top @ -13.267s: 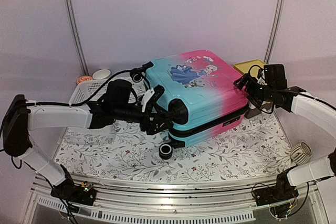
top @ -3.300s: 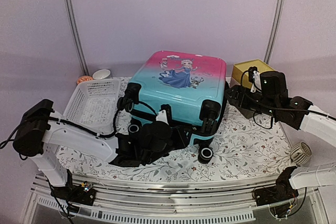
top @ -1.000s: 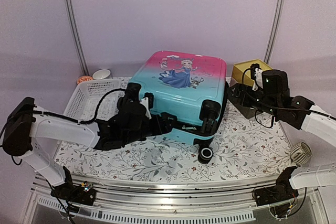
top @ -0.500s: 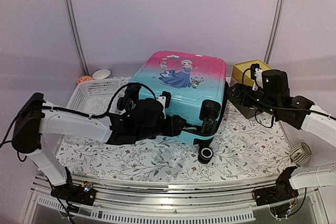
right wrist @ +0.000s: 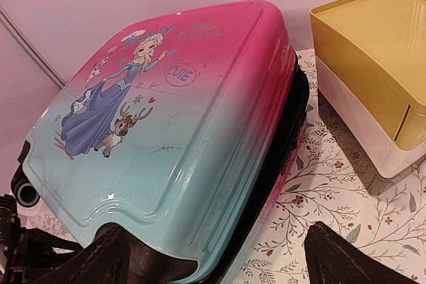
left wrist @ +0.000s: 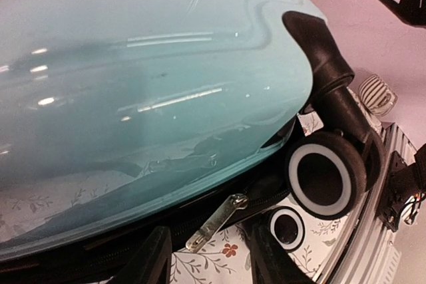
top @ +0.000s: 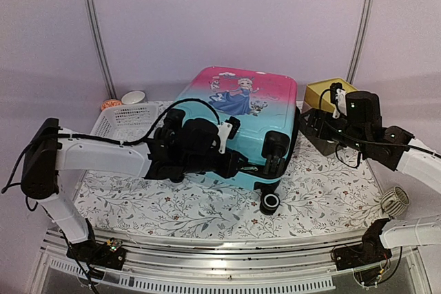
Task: Open, take out, and arrange the luggage
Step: Pick up the zipper from the luggage.
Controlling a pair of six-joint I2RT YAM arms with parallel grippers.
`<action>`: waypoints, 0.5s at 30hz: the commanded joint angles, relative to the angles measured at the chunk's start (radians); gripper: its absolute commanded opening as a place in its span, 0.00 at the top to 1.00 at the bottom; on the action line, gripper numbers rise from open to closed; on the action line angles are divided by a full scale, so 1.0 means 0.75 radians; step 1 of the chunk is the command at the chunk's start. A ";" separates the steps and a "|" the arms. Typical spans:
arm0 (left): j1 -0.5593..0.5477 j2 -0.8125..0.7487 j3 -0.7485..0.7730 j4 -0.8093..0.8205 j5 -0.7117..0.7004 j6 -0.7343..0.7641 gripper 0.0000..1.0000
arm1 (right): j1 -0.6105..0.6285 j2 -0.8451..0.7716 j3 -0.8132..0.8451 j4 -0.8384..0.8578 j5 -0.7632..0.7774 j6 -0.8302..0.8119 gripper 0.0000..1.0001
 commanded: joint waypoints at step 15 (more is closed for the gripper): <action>0.113 0.078 0.081 -0.128 0.260 0.149 0.59 | 0.007 -0.026 0.011 0.006 -0.009 -0.013 0.07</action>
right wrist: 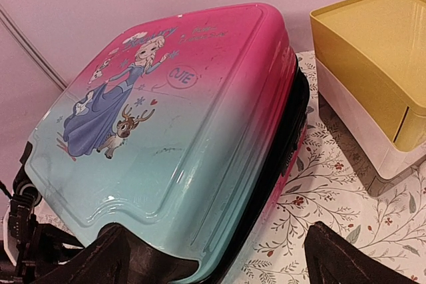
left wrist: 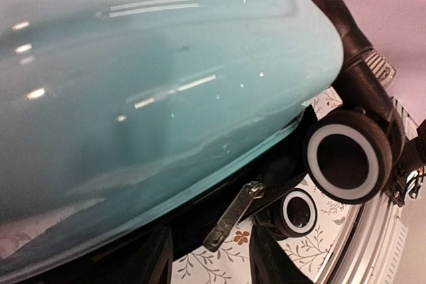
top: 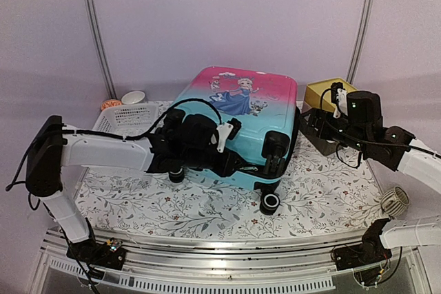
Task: Open, take out, and arrange the luggage
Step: Pick up the zipper from the luggage, then unzip the zipper of the luggage.
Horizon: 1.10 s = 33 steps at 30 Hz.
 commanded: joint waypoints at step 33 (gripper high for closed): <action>-0.103 0.110 0.121 -0.242 -0.279 0.186 1.00 | 0.007 0.009 0.020 0.001 -0.008 -0.011 0.07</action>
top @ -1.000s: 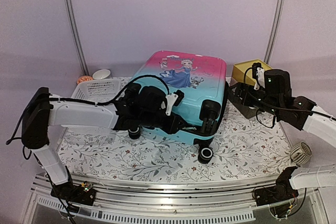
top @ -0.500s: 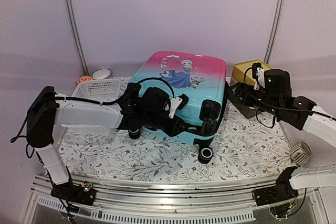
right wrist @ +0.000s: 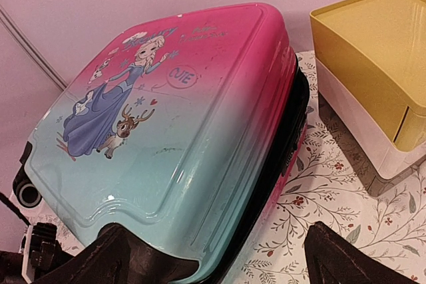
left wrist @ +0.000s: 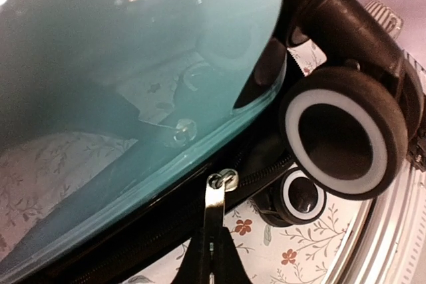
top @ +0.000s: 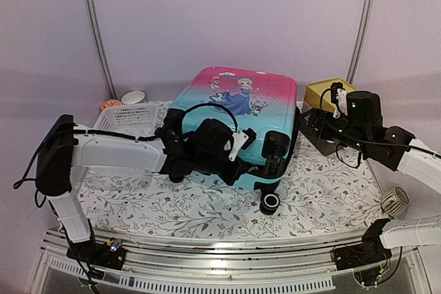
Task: Open, take out, and arrange the luggage
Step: Unzip the zipper of the luggage.
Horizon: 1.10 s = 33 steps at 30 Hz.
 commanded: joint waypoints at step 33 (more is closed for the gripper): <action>-0.090 -0.184 -0.392 -0.110 -0.616 -0.336 1.00 | 0.403 0.264 0.160 -0.317 -0.007 0.349 0.02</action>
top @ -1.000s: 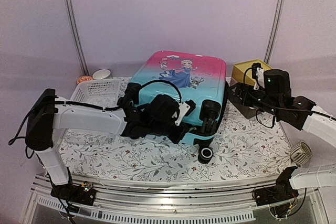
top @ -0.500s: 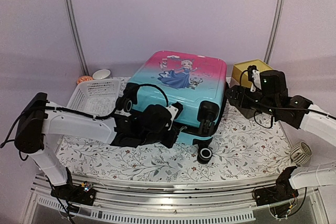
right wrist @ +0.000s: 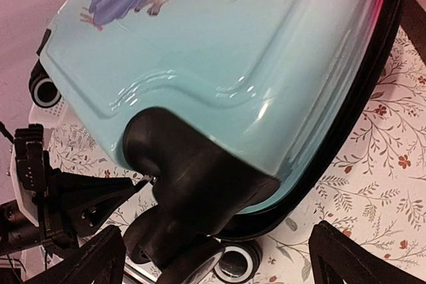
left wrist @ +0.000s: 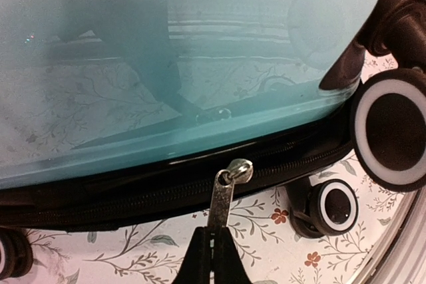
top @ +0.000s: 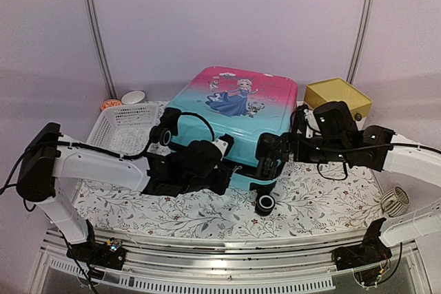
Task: Open, take out, and arrange the luggage
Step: Unzip the zipper of the luggage.
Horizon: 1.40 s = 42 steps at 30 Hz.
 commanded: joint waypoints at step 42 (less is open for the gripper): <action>0.117 -0.253 -0.485 0.381 0.358 -0.048 0.48 | 0.412 0.232 0.266 -0.175 0.465 0.396 0.67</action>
